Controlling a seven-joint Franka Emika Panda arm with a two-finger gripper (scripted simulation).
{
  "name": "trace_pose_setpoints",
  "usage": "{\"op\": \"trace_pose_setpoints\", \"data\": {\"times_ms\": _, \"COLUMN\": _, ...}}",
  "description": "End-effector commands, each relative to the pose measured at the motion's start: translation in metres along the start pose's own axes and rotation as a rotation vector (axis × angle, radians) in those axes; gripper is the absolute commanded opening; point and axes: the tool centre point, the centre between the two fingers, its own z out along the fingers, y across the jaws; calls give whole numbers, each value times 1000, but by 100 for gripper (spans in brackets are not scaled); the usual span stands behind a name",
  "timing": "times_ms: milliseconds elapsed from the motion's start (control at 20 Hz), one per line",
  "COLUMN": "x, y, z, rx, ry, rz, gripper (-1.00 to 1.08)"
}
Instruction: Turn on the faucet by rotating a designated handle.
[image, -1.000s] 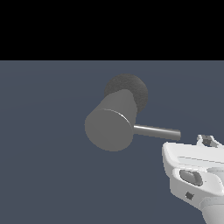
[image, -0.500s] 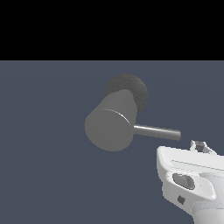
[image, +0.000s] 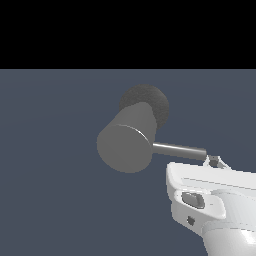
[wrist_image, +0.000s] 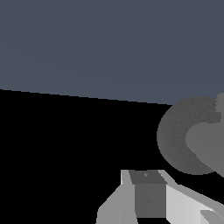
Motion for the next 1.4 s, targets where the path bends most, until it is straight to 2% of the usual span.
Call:
{"op": "trace_pose_setpoints", "data": {"times_ms": 0, "x": 5, "y": 4, "z": -3, "rx": -2, "ry": 15, "rz": 8, "gripper": -100}}
{"op": "trace_pose_setpoints", "data": {"times_ms": 200, "x": 12, "y": 10, "z": -8, "rx": -5, "ry": 45, "rz": 28, "gripper": -100}}
{"op": "trace_pose_setpoints", "data": {"times_ms": 650, "x": 6, "y": 44, "z": -10, "rx": -50, "ry": 67, "rz": 83, "gripper": -100}}
{"op": "trace_pose_setpoints", "data": {"times_ms": 900, "x": 17, "y": 45, "z": -16, "rx": -45, "ry": 99, "rz": 92, "gripper": -100}}
{"op": "trace_pose_setpoints", "data": {"times_ms": 1150, "x": 18, "y": 45, "z": -17, "rx": -44, "ry": 102, "rz": 92, "gripper": -100}}
{"op": "trace_pose_setpoints", "data": {"times_ms": 1350, "x": 5, "y": 44, "z": -14, "rx": -47, "ry": 93, "rz": 88, "gripper": -100}}
